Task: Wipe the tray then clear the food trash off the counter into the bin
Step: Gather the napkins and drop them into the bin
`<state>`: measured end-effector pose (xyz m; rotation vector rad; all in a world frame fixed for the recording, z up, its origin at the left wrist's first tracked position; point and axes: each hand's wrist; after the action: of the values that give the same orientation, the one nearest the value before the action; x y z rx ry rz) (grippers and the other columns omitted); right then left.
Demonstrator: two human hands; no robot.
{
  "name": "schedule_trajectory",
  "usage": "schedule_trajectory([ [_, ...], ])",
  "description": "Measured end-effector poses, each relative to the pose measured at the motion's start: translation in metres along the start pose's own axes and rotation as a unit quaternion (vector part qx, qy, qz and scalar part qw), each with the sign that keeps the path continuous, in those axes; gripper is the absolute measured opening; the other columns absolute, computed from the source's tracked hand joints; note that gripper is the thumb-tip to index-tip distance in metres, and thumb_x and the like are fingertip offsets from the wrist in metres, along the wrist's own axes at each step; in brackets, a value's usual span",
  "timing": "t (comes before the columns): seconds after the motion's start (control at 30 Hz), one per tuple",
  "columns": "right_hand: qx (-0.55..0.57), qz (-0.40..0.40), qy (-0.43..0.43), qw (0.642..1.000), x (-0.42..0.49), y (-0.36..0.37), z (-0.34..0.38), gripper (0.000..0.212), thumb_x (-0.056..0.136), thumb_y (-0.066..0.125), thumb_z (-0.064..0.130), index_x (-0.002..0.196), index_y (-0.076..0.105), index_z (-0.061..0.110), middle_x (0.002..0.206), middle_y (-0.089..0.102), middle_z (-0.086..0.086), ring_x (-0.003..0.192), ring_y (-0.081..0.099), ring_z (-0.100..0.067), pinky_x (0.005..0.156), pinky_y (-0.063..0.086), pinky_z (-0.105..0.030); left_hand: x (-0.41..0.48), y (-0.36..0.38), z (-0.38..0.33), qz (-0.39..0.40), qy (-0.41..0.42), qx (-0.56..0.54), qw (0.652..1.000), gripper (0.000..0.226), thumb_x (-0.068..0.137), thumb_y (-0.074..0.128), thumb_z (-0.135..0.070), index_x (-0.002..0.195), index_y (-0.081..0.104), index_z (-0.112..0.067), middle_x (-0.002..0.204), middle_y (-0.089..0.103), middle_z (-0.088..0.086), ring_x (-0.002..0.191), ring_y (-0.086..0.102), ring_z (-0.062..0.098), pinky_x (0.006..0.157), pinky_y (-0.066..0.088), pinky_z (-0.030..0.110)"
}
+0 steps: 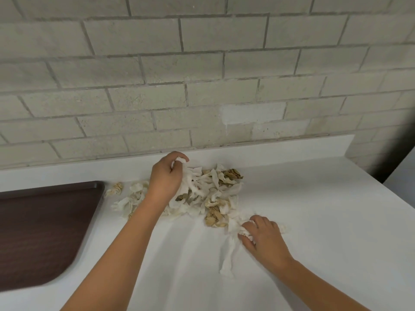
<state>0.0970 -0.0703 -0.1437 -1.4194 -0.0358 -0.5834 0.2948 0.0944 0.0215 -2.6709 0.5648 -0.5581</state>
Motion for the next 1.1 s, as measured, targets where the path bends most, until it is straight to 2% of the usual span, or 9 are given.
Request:
schedule_trajectory([
  [0.13,0.01,0.017,-0.036,0.999,-0.005,-0.005,-0.001,0.029,0.086,0.044,0.044,0.083,0.062,0.021,0.077,0.054,0.004,0.064,0.057,-0.015,0.051,0.042,-0.023,-0.013,-0.002,-0.017,0.007,-0.063,-0.1,0.993,0.014,0.089,0.057,-0.022,0.08,0.062,-0.013,0.064,0.05,0.003,0.053,0.045,0.014,0.05,0.036,0.022],
  [0.2,0.056,0.028,-0.015,0.998,-0.006,-0.015,-0.004,0.037,0.086,0.041,0.049,0.084,0.063,0.019,0.078,0.053,0.006,0.064,0.056,-0.012,0.052,0.038,-0.02,-0.025,0.001,-0.019,0.01,-0.067,-0.125,0.99,0.022,0.081,0.071,-0.027,0.073,0.057,-0.012,0.061,0.051,-0.001,0.052,0.046,0.011,0.048,0.038,0.019],
  [0.27,0.129,0.043,0.037,0.99,-0.007,-0.03,-0.007,0.043,0.085,0.038,0.056,0.084,0.059,0.018,0.08,0.05,0.008,0.066,0.052,-0.009,0.057,0.035,-0.02,-0.037,0.005,-0.018,0.02,-0.069,-0.135,0.988,0.026,0.076,0.077,-0.018,0.068,0.052,-0.015,0.057,0.048,-0.001,0.049,0.043,0.015,0.046,0.034,0.02],
  [0.37,0.25,0.026,0.091,0.964,-0.008,-0.054,-0.014,0.03,0.09,0.051,0.044,0.079,0.056,0.017,0.077,0.05,0.003,0.067,0.051,-0.009,0.06,0.036,-0.022,-0.053,0.014,-0.018,0.03,-0.111,-0.17,0.979,0.025,0.078,0.073,-0.007,0.068,0.053,-0.018,0.065,0.052,0.003,0.058,0.047,0.02,0.053,0.036,0.025],
  [0.5,0.407,-0.033,0.16,0.899,-0.019,-0.088,-0.021,0.031,0.08,0.055,0.042,0.075,0.057,0.011,0.068,0.055,0.0,0.061,0.05,-0.007,0.058,0.037,-0.02,-0.077,0.035,-0.026,0.048,-0.209,-0.321,0.923,0.023,0.081,0.065,0.004,0.072,0.055,-0.015,0.076,0.064,0.008,0.071,0.063,0.027,0.062,0.048,0.029],
  [0.6,0.502,-0.047,0.187,0.843,-0.034,-0.116,-0.028,0.021,0.08,0.053,0.035,0.074,0.059,0.017,0.065,0.058,0.009,0.061,0.053,-0.005,0.06,0.042,-0.017,-0.097,0.056,-0.035,0.069,-0.232,-0.346,0.907,0.022,0.082,0.064,0.002,0.072,0.053,-0.015,0.07,0.065,0.006,0.059,0.065,0.019,0.061,0.046,0.029],
  [0.73,0.6,-0.066,0.203,0.771,-0.058,-0.155,-0.05,0.023,0.081,0.053,0.033,0.08,0.061,0.012,0.074,0.064,-0.001,0.07,0.061,-0.011,0.063,0.048,-0.02,-0.126,0.092,-0.055,0.047,-0.235,-0.336,0.911,0.019,0.082,0.068,-0.002,0.075,0.056,-0.015,0.077,0.061,0.006,0.057,0.056,0.015,0.047,0.046,0.022],
  [0.97,0.665,-0.065,0.265,0.695,-0.12,-0.21,-0.109,0.02,0.095,0.052,0.023,0.095,0.064,0.008,0.087,0.071,-0.009,0.08,0.068,-0.022,0.074,0.053,-0.032,-0.208,0.159,-0.107,0.121,-0.226,-0.317,0.913,0.014,0.081,0.073,-0.025,0.078,0.062,-0.016,0.082,0.061,0.007,0.062,0.054,0.017,0.051,0.041,0.027],
  [1.1,0.707,-0.038,0.268,0.654,-0.162,-0.241,-0.139,0.023,0.098,0.044,0.017,0.096,0.064,0.007,0.088,0.075,-0.006,0.084,0.071,-0.021,0.063,0.055,-0.027,-0.266,0.195,-0.148,0.151,-0.218,-0.295,0.918,0.024,0.082,0.069,-0.038,0.078,0.065,-0.015,0.077,0.063,0.001,0.062,0.054,0.016,0.051,0.043,0.027],
])
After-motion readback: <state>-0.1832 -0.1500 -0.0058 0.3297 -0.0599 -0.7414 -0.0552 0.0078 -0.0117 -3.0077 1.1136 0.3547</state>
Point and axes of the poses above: each hand's wrist, its own x-axis towards the middle knuckle, its own y-axis out of the palm, z = x × y
